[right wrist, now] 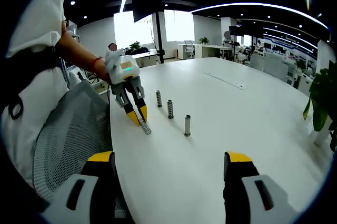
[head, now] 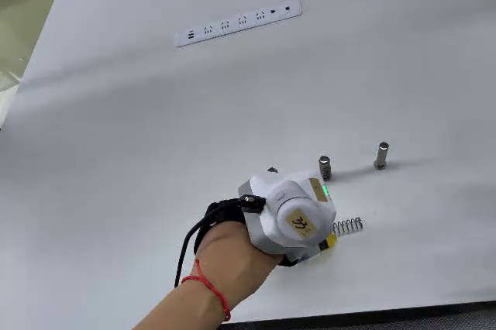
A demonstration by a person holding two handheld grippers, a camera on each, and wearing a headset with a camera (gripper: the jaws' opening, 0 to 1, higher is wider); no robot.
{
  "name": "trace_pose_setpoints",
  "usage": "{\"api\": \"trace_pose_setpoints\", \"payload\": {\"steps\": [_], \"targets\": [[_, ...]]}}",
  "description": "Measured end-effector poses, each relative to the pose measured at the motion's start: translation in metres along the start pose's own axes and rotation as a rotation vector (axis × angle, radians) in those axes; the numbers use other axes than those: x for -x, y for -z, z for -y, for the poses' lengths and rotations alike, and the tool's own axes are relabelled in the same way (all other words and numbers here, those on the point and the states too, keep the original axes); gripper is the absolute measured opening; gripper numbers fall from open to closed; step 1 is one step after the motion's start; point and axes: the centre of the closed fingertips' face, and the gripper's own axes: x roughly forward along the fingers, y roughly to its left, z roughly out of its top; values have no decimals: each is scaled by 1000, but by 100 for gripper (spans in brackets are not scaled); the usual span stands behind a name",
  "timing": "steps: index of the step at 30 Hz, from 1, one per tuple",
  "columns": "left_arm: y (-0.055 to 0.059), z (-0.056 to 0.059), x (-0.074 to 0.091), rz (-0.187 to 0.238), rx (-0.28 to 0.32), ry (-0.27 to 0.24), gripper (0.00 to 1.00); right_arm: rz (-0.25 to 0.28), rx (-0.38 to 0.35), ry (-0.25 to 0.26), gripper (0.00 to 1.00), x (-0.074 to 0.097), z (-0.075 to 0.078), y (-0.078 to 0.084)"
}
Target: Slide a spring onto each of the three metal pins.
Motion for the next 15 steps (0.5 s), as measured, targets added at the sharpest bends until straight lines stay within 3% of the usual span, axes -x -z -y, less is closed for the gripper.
{"api": "trace_pose_setpoints", "payload": {"steps": [15], "targets": [[-7,2,7,45,32,0,11,-2,6,-13,85,-6,-4,-6]]}}
